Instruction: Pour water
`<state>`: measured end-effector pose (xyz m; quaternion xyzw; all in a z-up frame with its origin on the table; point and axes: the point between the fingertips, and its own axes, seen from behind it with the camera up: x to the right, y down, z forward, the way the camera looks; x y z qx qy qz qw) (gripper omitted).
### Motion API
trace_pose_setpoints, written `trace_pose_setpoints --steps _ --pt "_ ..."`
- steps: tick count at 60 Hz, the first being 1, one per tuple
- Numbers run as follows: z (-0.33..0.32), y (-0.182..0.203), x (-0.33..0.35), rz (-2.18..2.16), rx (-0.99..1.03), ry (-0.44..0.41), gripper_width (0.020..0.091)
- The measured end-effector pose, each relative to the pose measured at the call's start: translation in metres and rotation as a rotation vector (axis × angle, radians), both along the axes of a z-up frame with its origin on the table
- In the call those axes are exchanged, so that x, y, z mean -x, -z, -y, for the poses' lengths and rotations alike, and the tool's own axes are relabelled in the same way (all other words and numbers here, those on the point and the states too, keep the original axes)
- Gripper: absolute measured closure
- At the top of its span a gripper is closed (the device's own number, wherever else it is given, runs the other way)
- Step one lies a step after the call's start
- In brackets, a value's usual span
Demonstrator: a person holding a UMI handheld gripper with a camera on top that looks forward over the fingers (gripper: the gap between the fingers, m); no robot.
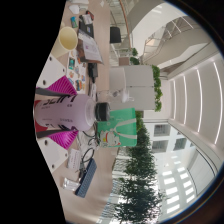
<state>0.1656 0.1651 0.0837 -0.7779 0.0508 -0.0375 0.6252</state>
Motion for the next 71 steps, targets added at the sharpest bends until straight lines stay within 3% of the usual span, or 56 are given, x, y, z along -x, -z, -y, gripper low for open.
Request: trace_pose_setpoints --steps 5,7,19,26,31,32,40,71 --pt "-0.006 0.032 -0.021 0.015 0.041 0.02 0.0603" --pt "0.004 0.013 0.004 0.01 0.002 0.025 0.0601" --pt "-0.007 0.019 -0.007 -0.055 -0.007 0.045 0.0597" --pt "0.023 0.021 0.006 -0.072 0.077 0.064 0.0494" --pt "0.037 0.023 0.013 -0.081 0.123 0.064 0.0262" --pt "0.042 0.02 0.015 -0.08 0.122 0.066 0.0249" --pt "0.091 0.006 0.026 -0.067 0.135 0.091 0.0267" --pt "0.339 -0.143 0.17 -0.043 0.118 0.165 0.0266"
